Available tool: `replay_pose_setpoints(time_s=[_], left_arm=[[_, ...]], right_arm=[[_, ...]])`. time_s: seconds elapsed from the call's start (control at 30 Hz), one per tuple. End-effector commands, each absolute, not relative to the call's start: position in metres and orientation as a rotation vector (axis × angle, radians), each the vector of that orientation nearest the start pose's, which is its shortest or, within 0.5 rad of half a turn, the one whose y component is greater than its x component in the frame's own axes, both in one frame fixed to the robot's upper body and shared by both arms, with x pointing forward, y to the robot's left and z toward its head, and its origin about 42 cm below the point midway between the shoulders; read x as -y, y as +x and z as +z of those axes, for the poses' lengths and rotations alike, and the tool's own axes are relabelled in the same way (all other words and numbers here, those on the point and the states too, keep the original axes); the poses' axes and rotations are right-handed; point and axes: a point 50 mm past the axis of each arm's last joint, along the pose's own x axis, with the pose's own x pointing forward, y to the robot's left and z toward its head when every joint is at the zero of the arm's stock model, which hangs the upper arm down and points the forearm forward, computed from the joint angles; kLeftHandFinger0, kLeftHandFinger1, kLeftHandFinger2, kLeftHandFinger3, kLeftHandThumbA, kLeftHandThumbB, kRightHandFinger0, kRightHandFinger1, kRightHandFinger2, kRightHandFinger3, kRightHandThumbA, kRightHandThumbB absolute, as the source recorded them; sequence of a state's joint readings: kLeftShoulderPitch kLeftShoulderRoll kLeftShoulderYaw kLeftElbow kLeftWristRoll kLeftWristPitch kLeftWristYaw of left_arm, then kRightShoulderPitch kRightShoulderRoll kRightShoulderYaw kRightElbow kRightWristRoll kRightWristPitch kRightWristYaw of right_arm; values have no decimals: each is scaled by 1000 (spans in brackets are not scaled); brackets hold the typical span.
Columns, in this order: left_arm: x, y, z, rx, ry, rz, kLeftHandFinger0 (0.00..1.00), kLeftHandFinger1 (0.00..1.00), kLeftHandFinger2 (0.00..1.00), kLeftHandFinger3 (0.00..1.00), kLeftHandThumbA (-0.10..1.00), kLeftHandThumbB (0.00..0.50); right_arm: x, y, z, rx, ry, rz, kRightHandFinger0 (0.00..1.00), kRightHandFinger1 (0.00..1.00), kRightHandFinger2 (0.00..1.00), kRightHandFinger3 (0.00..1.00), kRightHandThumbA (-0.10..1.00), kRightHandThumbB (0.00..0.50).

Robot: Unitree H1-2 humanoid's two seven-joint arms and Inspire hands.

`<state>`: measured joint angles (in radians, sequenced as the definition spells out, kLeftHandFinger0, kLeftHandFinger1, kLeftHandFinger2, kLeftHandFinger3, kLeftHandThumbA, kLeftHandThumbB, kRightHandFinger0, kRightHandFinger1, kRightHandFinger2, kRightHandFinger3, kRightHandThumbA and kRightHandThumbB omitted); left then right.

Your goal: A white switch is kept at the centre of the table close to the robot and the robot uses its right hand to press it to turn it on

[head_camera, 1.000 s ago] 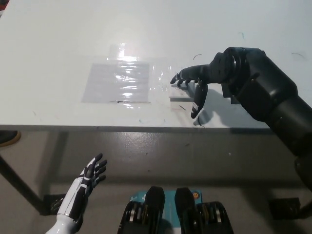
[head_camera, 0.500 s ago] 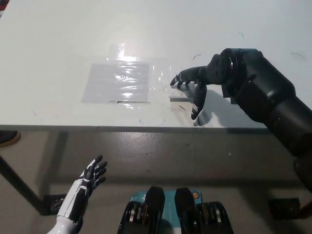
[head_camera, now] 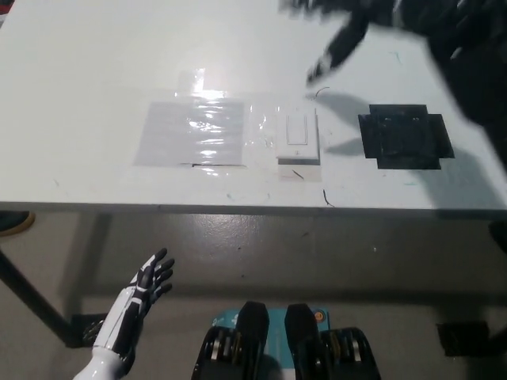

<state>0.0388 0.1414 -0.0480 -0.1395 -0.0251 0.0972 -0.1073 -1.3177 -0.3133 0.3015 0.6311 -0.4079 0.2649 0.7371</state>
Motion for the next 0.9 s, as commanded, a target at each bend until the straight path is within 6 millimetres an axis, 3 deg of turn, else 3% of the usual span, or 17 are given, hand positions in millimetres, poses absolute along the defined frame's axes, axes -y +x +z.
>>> replay_pose_setpoints(time_s=[0.0,0.1,0.23,0.4,0.47,0.5,0.6,0.63,0.67,0.73,0.83,0.87], left_arm=[[-238,283,135,54,121,-152,1000,1000,1000,1000,1000,2],[-240,288,141,75,120,-156,1000,1000,1000,1000,1000,0],[-239,292,143,78,112,-153,1000,1000,1000,1000,1000,0],[-238,293,142,83,112,-155,1000,1000,1000,1000,1000,0],[-236,295,142,79,105,-158,1000,1000,1000,1000,1000,3],[-236,295,143,79,106,-158,1000,1000,1000,1000,1000,4],[-236,295,143,85,107,-156,1000,1000,1000,1000,1000,1],[-235,297,144,86,110,-167,1000,1000,1000,1000,1000,0],[-235,297,144,86,113,-172,1000,1000,1000,1000,1000,9],[-236,297,144,86,114,-173,1000,1000,1000,1000,1000,7],[-235,294,140,82,101,-172,1000,1000,1000,1000,1000,17],[-235,294,140,81,99,-171,1000,1000,1000,1000,1000,17]], right_arm=[[182,507,572,435,-886,499,1000,1000,1000,1000,1000,268],[205,475,586,513,-801,503,1000,1000,1000,1000,1000,295],[234,427,589,627,-780,478,1000,1000,1000,1000,1000,288],[264,363,560,851,-604,432,1000,1000,1000,1000,1000,246],[276,327,534,950,-525,389,1000,1000,1000,1000,1000,266],[279,319,528,967,-506,386,1000,1000,1000,1000,1000,266],[284,275,481,1018,-404,354,1000,1000,1000,1000,1000,289],[286,260,463,1016,-368,349,1000,1000,1000,1000,1000,268],[286,251,450,1009,-338,352,1000,1000,1000,1000,1000,234],[282,234,416,991,-278,338,1000,1000,1000,1000,1000,216],[275,222,374,944,-206,290,1000,1000,1000,1000,1000,221],[273,220,369,935,-194,284,1000,1000,1000,1000,1000,221]])
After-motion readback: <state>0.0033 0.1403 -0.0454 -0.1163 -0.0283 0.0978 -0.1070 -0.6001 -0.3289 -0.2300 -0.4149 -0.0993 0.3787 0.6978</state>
